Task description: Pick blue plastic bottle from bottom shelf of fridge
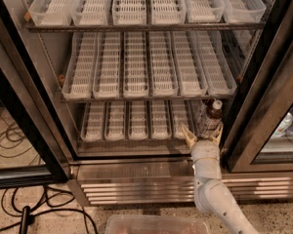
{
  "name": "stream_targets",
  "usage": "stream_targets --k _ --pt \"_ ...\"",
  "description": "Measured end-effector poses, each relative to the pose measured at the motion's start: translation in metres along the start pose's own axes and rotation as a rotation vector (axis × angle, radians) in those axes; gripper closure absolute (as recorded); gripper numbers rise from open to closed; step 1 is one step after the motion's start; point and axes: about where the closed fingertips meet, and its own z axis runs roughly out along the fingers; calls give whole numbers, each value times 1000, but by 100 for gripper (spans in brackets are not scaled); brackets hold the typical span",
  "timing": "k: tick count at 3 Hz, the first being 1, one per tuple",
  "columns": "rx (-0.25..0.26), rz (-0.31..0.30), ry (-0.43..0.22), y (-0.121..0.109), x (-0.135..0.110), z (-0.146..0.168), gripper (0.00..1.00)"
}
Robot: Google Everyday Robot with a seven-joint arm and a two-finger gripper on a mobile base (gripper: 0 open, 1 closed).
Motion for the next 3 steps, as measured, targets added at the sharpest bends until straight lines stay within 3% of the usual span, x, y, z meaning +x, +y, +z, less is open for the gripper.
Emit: stream_targets --k 2,3 --pt "35 -26 16 -5 2 10 17" --pt "31 -30 16 -5 2 11 21"
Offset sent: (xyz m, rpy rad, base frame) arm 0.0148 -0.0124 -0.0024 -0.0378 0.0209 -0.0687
